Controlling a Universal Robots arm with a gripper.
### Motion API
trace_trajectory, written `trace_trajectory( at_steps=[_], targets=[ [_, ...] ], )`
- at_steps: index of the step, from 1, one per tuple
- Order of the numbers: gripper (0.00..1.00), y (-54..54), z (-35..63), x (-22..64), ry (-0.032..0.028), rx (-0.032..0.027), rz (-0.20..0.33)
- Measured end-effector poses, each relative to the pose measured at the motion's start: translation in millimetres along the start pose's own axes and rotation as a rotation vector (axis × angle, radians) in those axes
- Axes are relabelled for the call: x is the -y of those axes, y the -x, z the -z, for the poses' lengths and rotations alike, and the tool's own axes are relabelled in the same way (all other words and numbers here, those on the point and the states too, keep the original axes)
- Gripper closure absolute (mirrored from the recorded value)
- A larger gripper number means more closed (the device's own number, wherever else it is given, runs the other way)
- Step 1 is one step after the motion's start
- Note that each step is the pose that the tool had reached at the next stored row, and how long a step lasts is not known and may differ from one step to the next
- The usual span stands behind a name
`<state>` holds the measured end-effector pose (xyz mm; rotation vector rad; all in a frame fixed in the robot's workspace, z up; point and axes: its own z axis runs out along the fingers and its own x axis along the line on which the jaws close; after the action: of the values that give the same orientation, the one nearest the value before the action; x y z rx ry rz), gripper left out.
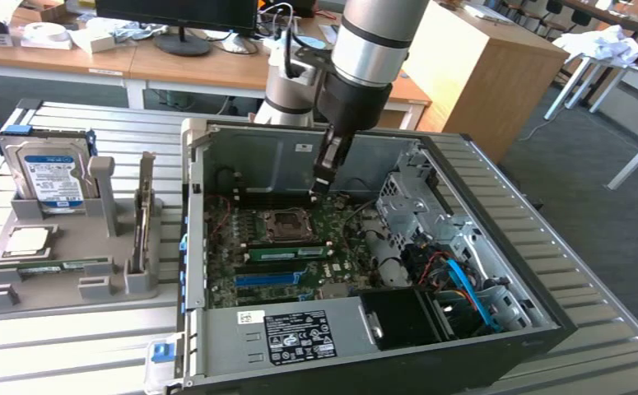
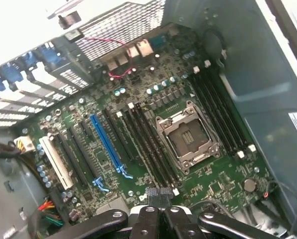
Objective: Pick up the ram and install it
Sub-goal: 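Press down the ram until it locks into place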
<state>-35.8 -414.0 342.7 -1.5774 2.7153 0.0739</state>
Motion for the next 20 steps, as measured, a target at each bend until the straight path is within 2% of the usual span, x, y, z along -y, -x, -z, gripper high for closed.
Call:
trace_trajectory(
  at_steps=[20],
  targets=[
    [0.9,-0.3,-2.0,-0.3,-0.0063,0.0105,-0.261]
  ],
)
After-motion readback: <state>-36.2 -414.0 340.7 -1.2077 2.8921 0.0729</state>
